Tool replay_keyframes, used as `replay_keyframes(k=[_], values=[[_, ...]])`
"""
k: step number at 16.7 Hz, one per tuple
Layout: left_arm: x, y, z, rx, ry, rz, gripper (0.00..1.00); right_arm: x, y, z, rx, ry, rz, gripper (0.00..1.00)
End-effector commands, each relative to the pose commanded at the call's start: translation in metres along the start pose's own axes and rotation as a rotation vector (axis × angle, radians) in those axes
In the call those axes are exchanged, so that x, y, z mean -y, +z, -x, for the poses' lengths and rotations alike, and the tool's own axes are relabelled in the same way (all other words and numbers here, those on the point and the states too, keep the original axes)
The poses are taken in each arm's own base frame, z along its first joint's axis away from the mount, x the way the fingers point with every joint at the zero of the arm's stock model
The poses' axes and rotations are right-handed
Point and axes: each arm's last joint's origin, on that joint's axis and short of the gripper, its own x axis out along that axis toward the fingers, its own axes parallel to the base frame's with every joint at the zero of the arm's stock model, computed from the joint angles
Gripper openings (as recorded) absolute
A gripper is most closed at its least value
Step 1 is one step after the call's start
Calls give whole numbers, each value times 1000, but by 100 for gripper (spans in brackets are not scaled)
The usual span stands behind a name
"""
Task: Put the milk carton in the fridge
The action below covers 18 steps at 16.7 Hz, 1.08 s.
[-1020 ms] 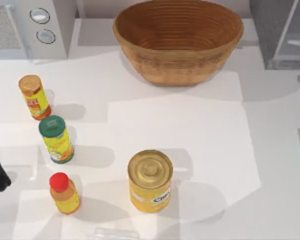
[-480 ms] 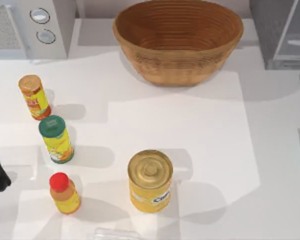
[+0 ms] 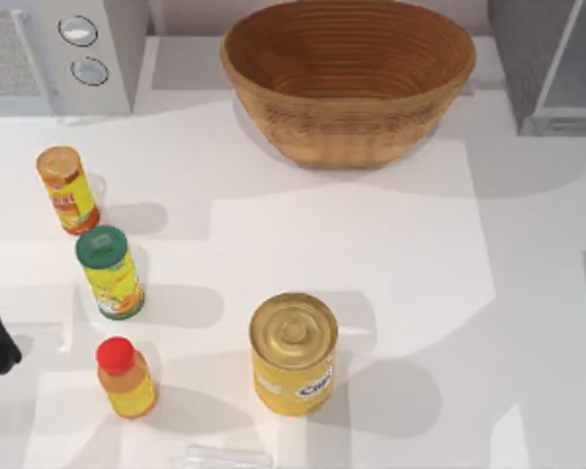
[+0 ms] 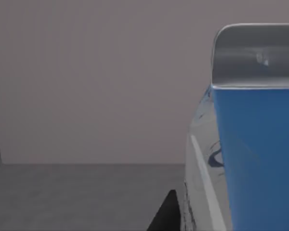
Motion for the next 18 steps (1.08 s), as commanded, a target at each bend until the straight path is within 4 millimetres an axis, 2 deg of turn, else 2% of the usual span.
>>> replay_keyframes(k=[4, 10, 18], values=[[0, 0, 0, 0, 0, 0, 100, -2, 10, -32, 2, 0, 3, 0], [0, 0, 0, 0, 0, 0, 100, -3, 12, -39, -2, -1, 3, 0], [0, 0, 0, 0, 0, 0, 100, -3, 12, -39, -2, -1, 3, 60]])
